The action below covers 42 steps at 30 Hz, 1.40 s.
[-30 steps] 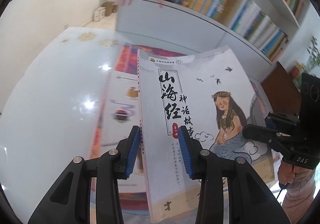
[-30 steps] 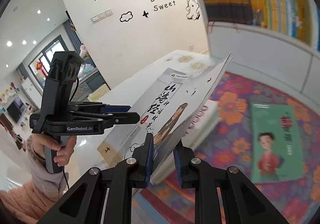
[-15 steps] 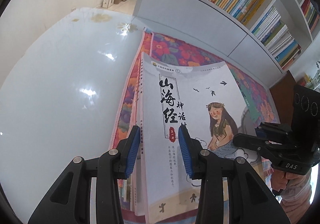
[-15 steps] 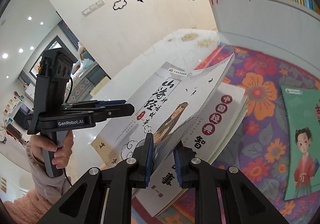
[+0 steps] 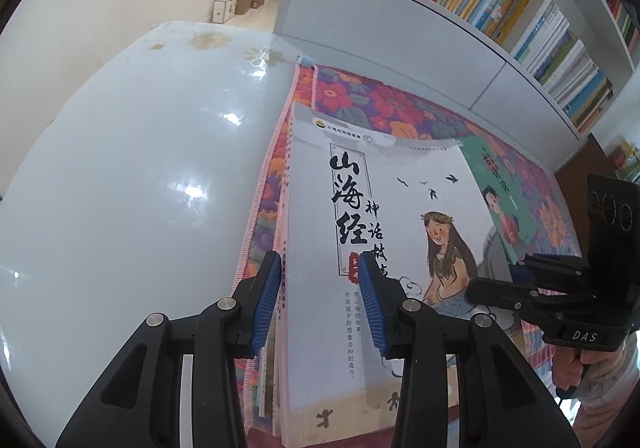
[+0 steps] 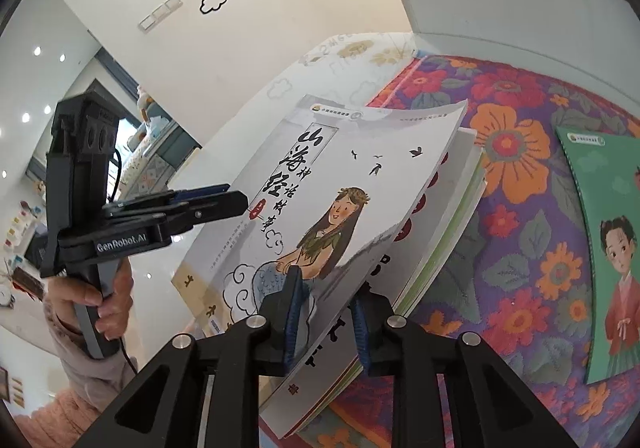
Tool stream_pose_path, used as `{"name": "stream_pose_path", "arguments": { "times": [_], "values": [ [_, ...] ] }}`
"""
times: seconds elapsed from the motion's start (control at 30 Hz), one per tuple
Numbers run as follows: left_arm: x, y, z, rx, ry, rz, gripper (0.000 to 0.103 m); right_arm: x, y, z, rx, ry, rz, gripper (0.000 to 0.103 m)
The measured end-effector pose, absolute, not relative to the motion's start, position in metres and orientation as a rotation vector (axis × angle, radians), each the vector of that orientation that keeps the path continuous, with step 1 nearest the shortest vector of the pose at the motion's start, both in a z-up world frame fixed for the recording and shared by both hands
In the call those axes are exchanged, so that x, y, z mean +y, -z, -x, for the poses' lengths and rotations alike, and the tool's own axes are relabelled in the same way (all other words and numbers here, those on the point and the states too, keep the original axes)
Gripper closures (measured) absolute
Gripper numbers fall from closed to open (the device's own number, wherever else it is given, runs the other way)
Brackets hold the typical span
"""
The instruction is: Organize books
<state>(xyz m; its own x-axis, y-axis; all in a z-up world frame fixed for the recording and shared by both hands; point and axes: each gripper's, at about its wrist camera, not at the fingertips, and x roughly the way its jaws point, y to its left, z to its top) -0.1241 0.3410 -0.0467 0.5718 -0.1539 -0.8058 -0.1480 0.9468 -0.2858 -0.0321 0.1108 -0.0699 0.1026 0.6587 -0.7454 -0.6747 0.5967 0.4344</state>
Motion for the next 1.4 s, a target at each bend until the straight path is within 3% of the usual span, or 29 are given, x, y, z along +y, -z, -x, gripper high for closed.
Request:
{"name": "stream_pose_path", "arguments": {
  "times": [0.57, 0.67, 0.97, 1.13, 1.4],
  "values": [
    [0.333, 0.019, 0.149, 0.914, -0.096, 0.304, 0.065, 0.092, 0.066, 0.035, 1.168, -0.827, 0.106, 0.064],
    [0.317, 0.01, 0.15, 0.903, -0.063, 0.299, 0.065, 0.063, 0.072, 0.025, 1.21, -0.811, 0.051, 0.064],
    [0.234, -0.02, 0.116, 0.827, 0.05, 0.323, 0.062, -0.083, 0.047, -0.022, 1.049, -0.619, -0.13, 0.064],
    [0.168, 0.012, 0.073, 0.903, 0.137, 0.4, 0.059, -0.161, 0.057, -0.055, 0.994, -0.517, -0.215, 0.064],
    [0.094, 0.085, 0.025, 1.038, 0.154, 0.44, 0.059, -0.197, 0.089, -0.098, 1.034, -0.485, -0.258, 0.064]
  ]
}}
